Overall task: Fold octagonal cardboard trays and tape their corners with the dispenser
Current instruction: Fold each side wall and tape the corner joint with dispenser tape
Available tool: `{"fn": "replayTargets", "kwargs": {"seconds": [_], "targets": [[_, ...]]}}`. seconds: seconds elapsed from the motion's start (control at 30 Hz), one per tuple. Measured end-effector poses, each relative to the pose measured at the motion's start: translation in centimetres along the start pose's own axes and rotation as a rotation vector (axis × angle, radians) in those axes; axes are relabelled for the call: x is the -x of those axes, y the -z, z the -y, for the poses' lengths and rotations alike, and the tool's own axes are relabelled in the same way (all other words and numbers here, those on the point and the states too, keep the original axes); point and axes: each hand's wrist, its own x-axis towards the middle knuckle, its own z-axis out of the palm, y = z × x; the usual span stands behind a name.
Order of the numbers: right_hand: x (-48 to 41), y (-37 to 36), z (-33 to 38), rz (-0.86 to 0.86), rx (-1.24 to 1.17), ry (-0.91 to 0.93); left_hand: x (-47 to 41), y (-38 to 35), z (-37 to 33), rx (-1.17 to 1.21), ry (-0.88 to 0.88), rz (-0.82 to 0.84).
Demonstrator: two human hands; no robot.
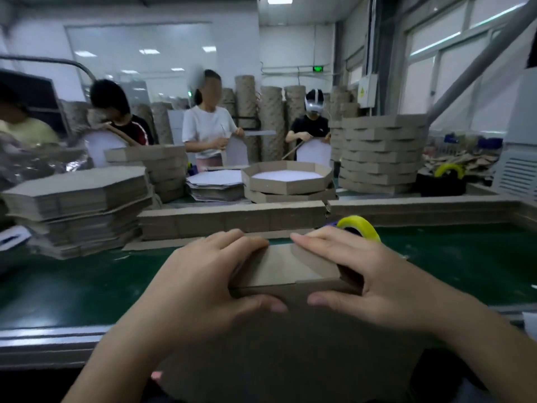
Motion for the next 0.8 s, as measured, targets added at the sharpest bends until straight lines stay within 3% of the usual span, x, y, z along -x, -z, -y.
{"fn": "replayTargets", "kwargs": {"seconds": [0.37,0.57,0.8], "targets": [[-8.4,11.9,12.6,-0.234,0.13,0.358,-1.4,17.5,-2.0,-0.182,-0.011,-0.427],[-10.8,12.6,13.5,-0.299,0.364,0.467,-2.1,18.7,-0.6,-0.443,-0.141,-0.593],[-15.5,11.3,10.1,-0.412,0.686,0.48,-6.3,15.6,4.7,-0.575,-0.176,-0.682]]}}
